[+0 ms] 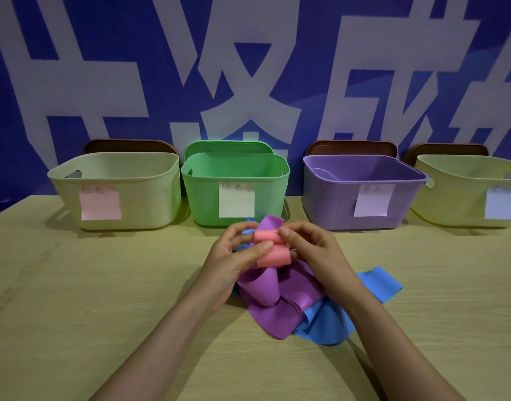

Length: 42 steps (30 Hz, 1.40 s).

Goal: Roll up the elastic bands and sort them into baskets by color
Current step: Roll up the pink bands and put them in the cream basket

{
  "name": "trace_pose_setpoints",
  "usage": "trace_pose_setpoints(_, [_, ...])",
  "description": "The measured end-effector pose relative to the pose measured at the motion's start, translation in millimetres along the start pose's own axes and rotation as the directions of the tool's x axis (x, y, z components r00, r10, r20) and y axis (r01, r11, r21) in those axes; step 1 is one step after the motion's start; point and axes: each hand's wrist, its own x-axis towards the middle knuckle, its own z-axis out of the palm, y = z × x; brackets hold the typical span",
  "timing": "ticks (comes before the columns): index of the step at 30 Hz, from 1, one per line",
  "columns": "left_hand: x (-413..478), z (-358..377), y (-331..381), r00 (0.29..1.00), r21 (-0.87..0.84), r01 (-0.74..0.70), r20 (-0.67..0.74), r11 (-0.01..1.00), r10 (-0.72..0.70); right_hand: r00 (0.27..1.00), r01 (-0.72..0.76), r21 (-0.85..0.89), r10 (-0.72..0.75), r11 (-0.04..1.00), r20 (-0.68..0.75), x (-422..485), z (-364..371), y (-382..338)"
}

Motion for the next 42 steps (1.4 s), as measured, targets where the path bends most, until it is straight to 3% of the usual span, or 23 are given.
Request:
trace_pose_setpoints(11, [1.3, -6.9, 5.4, 1.000, 0.064, 0.000, 0.022, 0.998, -0.002, 0.999, -0.043, 0.086, 0.044, 0.995, -0.012, -0.9, -1.6, -1.0])
trace_pose_setpoints(29, [2.0, -7.0, 5.2, 0.991, 0.129, -0.128, -0.033, 0.983, 0.133, 0.986, -0.169, 0.181, 0.165, 0.969, 0.033, 0.9, 2.6, -5.4])
trace_pose_setpoints(42, [1.2, -5.5, 4.8, 0.988, 0.103, -0.156, 0.016, 0.982, 0.155, 0.999, -0.040, 0.060, 0.039, 0.997, 0.018, -0.6, -1.5, 1.9])
